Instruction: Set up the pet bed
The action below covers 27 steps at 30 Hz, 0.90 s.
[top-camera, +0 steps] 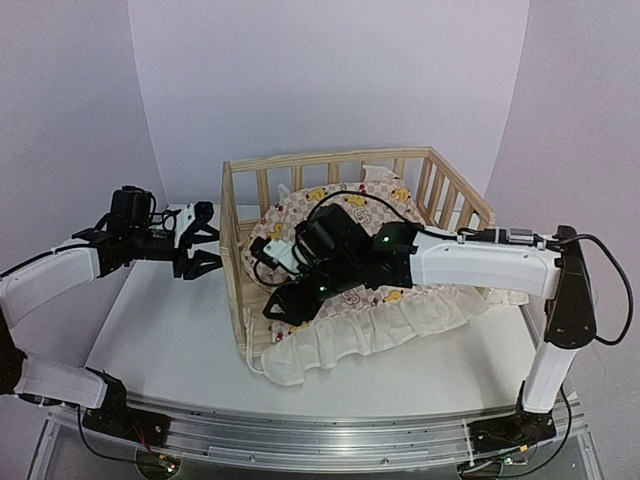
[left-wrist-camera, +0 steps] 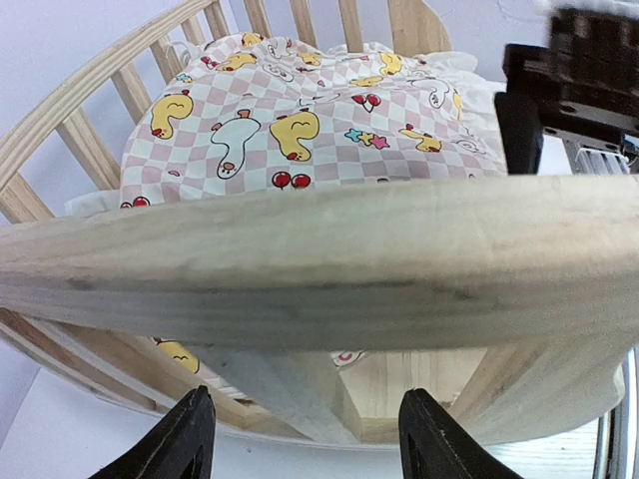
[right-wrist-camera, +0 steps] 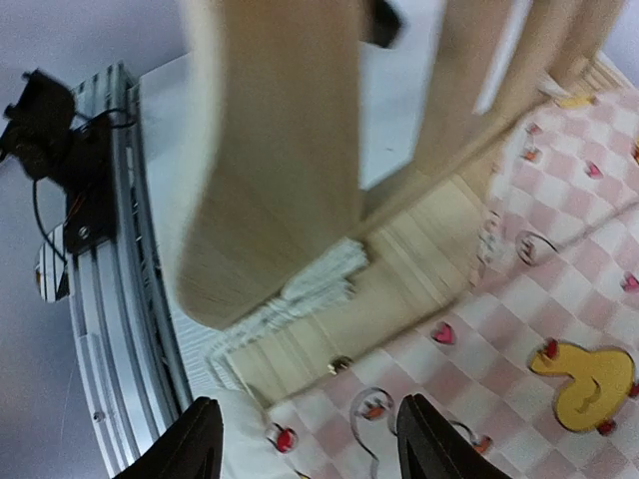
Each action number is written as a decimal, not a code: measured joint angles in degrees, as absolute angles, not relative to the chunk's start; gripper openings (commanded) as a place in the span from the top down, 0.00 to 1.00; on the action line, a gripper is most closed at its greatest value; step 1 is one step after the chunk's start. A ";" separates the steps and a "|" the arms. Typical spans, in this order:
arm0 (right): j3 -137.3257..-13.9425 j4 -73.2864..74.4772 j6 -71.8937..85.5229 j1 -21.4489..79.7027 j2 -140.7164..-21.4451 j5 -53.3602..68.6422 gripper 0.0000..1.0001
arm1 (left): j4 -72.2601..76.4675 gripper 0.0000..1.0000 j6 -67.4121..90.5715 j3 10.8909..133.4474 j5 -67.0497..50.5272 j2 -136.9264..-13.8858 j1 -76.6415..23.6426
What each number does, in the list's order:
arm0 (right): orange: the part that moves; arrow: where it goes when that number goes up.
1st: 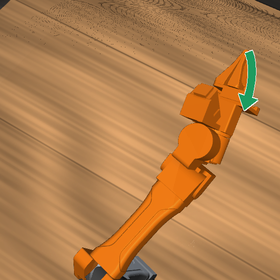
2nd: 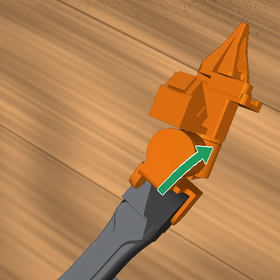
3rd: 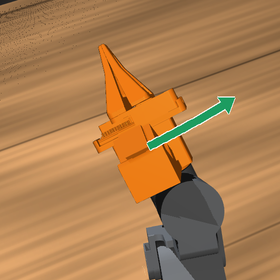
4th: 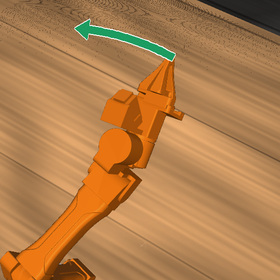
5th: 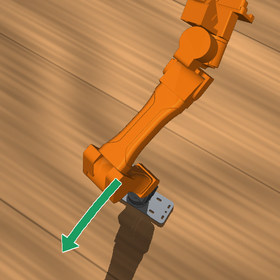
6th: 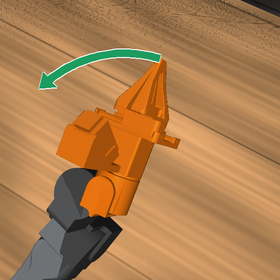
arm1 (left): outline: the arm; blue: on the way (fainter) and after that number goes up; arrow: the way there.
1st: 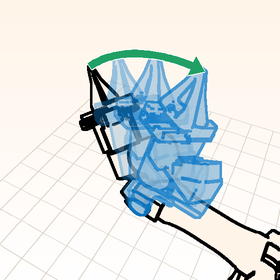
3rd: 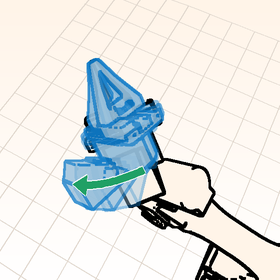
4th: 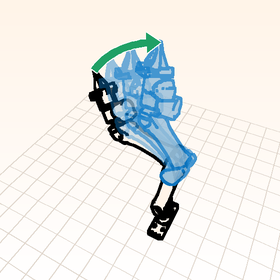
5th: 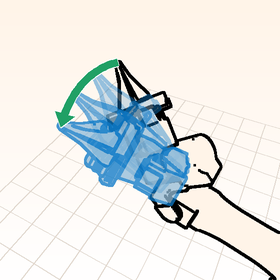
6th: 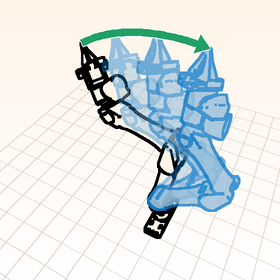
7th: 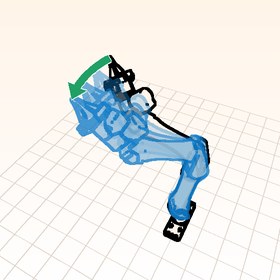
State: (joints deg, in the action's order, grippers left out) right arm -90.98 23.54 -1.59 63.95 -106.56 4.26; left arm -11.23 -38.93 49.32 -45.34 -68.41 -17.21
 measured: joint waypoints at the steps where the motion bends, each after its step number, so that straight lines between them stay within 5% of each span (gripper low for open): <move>1: -90.96 23.10 -2.71 64.92 -106.56 4.65 0.48 | -11.51 0.36 -38.65 49.19 -45.29 -67.75 -17.18; 13: -78.87 11.29 4.30 69.42 -105.31 2.62 0.66 | -11.70 0.35 -31.74 44.41 -39.88 -60.12 -15.14; 27: -72.71 -0.51 7.81 80.10 -107.98 -13.52 0.64 | -9.76 0.29 -22.63 41.41 -32.47 -51.78 -15.14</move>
State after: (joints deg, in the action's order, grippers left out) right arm -72.71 -0.51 7.81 80.10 -107.98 -13.52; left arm -9.76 -22.63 41.41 -32.47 -51.78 -15.14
